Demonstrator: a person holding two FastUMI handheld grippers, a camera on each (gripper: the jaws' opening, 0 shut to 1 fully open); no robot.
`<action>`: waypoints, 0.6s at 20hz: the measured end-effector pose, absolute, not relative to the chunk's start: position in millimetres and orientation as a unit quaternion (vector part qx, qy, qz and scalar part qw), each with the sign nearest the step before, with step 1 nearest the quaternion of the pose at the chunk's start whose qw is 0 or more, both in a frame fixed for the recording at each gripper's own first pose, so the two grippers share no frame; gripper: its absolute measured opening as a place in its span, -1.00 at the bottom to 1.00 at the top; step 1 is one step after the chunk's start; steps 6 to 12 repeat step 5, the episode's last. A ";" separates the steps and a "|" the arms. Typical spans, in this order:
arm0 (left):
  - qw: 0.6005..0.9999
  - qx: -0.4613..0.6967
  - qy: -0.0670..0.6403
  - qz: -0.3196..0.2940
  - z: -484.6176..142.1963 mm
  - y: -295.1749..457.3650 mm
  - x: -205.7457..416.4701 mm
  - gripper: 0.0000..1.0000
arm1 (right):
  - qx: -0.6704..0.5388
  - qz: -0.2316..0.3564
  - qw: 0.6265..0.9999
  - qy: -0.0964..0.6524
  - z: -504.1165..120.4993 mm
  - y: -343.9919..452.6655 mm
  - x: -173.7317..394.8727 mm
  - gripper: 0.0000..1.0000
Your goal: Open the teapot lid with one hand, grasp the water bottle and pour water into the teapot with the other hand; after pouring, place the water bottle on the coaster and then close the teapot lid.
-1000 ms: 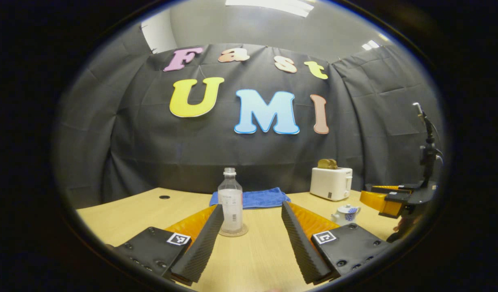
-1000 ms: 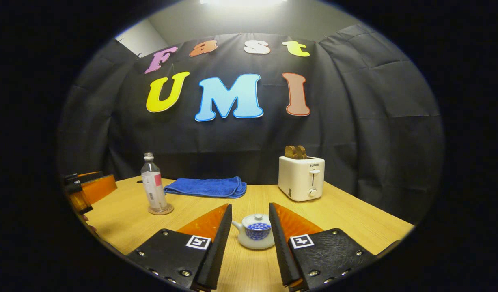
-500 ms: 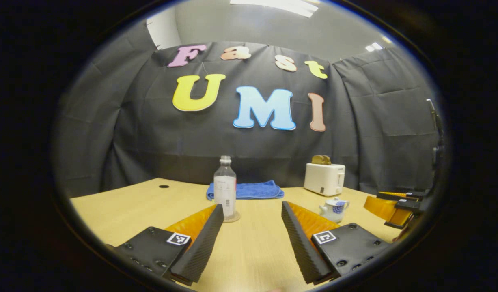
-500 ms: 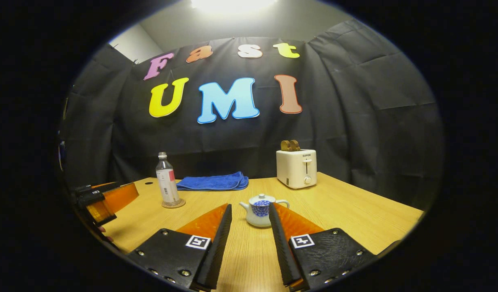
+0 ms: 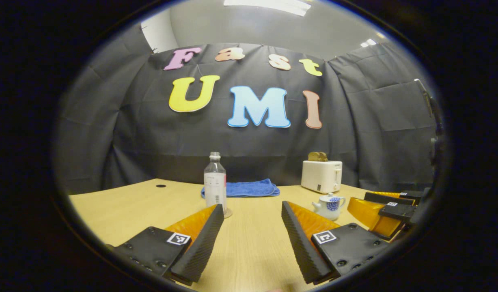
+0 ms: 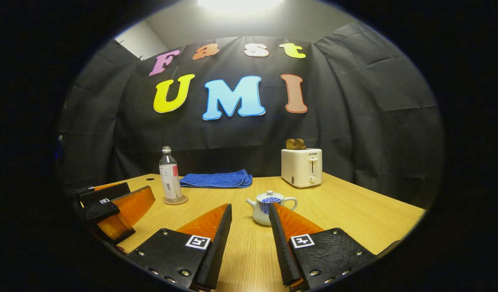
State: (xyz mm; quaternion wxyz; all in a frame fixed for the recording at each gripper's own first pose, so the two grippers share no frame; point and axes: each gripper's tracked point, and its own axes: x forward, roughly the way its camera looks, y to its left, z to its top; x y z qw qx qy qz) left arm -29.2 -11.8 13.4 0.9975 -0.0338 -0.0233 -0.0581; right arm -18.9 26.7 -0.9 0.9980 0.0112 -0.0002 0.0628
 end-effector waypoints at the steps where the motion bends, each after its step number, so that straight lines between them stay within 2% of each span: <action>1: 0.998 -0.030 -0.021 -0.054 10.0 -11.8 -25.2 0.99 | 0.009 0.062 0.998 -0.003 1.8 26.6 -18.5 0.15; 5: 1.000 0.000 -0.002 -0.028 2.4 -15.7 -22.9 0.96 | -0.004 0.029 1.000 -0.003 0.1 22.6 -8.7 0.20; 12: 1.000 0.000 -0.002 -0.028 2.4 -15.7 -22.9 0.96 | -0.004 0.029 1.000 -0.003 0.1 22.6 -8.7 0.20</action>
